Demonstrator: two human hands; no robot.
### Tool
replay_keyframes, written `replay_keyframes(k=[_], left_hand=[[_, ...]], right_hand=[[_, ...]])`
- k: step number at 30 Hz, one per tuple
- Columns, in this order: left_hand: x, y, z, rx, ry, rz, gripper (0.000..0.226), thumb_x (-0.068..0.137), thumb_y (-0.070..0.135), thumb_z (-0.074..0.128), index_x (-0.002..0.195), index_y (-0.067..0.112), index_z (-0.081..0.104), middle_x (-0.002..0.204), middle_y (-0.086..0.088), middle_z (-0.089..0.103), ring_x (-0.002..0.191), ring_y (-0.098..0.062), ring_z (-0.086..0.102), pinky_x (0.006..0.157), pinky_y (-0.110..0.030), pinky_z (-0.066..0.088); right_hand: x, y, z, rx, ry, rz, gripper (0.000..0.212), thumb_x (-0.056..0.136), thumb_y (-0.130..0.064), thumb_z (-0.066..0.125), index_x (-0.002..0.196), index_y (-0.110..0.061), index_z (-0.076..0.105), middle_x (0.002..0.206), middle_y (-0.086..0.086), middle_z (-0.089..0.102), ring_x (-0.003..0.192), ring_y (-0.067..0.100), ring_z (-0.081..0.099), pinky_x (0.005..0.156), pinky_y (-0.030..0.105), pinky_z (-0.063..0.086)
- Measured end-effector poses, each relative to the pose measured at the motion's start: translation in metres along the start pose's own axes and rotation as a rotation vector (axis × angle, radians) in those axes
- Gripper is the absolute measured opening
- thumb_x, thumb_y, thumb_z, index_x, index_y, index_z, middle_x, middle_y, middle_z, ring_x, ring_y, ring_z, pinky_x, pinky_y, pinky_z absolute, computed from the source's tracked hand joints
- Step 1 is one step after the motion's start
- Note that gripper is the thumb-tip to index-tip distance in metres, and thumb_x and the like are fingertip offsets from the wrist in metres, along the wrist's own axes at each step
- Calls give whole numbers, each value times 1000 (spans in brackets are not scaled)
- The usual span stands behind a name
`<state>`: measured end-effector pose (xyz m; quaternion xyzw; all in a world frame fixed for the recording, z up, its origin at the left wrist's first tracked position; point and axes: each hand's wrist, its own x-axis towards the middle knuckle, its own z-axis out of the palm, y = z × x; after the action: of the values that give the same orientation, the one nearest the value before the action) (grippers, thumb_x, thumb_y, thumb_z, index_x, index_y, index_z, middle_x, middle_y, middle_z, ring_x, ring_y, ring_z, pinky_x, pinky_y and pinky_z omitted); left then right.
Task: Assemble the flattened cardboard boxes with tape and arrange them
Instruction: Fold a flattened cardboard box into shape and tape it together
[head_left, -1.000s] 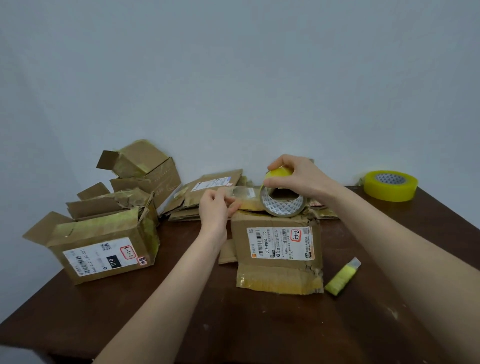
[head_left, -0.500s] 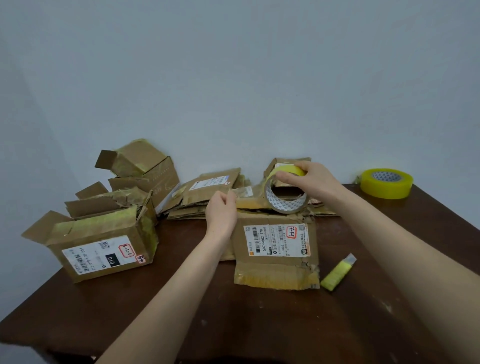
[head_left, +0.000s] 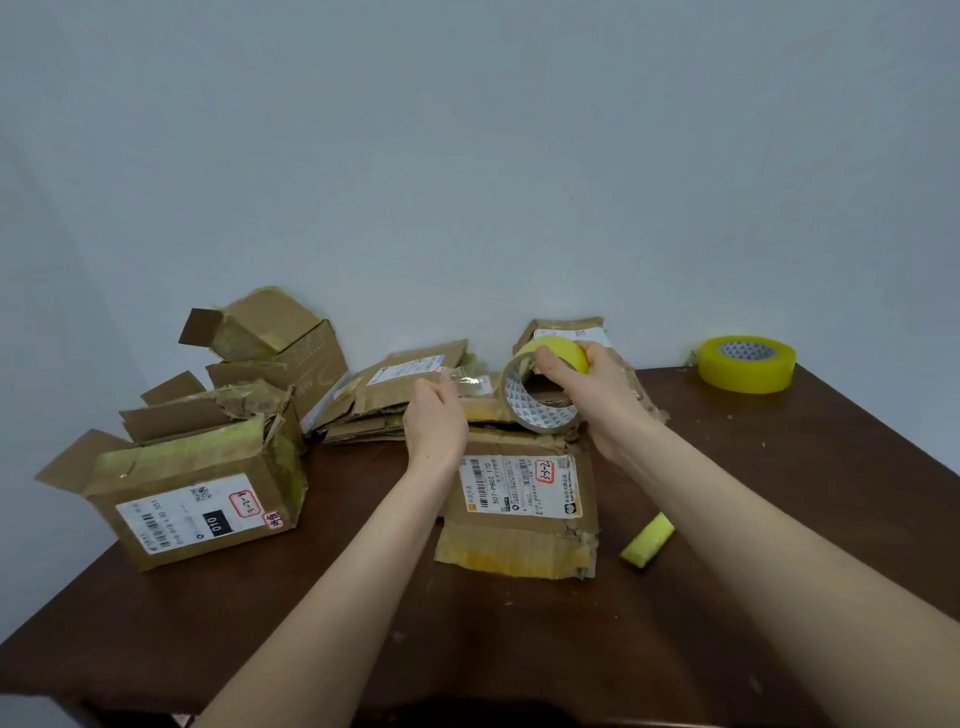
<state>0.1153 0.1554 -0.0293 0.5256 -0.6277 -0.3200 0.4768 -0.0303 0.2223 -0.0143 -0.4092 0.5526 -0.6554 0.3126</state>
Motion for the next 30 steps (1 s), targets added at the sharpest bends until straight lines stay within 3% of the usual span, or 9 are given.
replay_keyframes(k=[3,6,11,14,18,21,25,28,30], left_hand=[[0,-3,1,2,-14,-5,29,102,32,33,83,13,44,96,-5,61,88,-21,56,67,-32,39],[-1,-5,1,33,28,83,26,102,26,37,84,9,46,105,-3,47,93,-16,45,80,-27,33],[1,-8,0,160,4,111,29,103,30,32,91,8,47,80,0,52,72,-16,47,64,-31,36],[-3,-14,2,306,41,171,26,103,28,32,91,9,44,78,-5,54,65,-16,47,54,-30,31],[-5,-26,3,356,95,225,19,102,25,36,90,11,41,85,-9,53,69,-19,45,57,-29,28],[-5,-29,-1,344,94,239,18,102,22,36,90,10,41,83,-10,52,70,-22,46,59,-30,28],[-6,-30,-3,265,107,220,17,101,18,36,87,9,39,77,-7,51,70,-22,46,60,-32,30],[-9,-29,-2,192,127,189,18,101,15,35,85,7,39,71,-2,47,65,-19,44,59,-34,33],[-11,-27,1,154,138,152,19,101,14,34,84,6,39,68,0,44,60,-14,41,57,-34,32]], right_hand=[[-1,2,4,-39,-6,-13,62,83,-41,71,133,-16,44,121,1,58,107,14,56,84,25,44],[-2,1,1,-76,-11,-22,64,85,-42,69,136,-16,43,123,0,56,110,16,55,88,28,42],[-2,3,3,-84,26,-34,64,84,-41,70,137,-16,43,122,0,55,110,17,54,90,29,43],[-4,3,4,-132,15,-38,65,84,-42,69,137,-16,43,123,0,55,112,18,54,97,35,45],[-6,-3,2,-381,-43,-117,58,86,-43,67,134,-20,45,113,-6,52,104,14,51,87,30,42],[-3,-12,-3,-590,-38,-206,61,82,-47,70,135,-25,49,116,-7,51,105,9,44,90,29,41],[-2,-21,-2,-647,-159,-278,55,82,-41,71,132,-30,52,116,-12,51,102,4,43,67,-3,32],[2,-25,6,-663,-175,-296,45,85,-49,65,125,-33,56,110,-12,56,85,-1,53,62,-3,35],[8,-26,11,-676,-165,-309,40,83,-53,64,118,-32,60,109,-9,61,88,1,55,61,2,38]])
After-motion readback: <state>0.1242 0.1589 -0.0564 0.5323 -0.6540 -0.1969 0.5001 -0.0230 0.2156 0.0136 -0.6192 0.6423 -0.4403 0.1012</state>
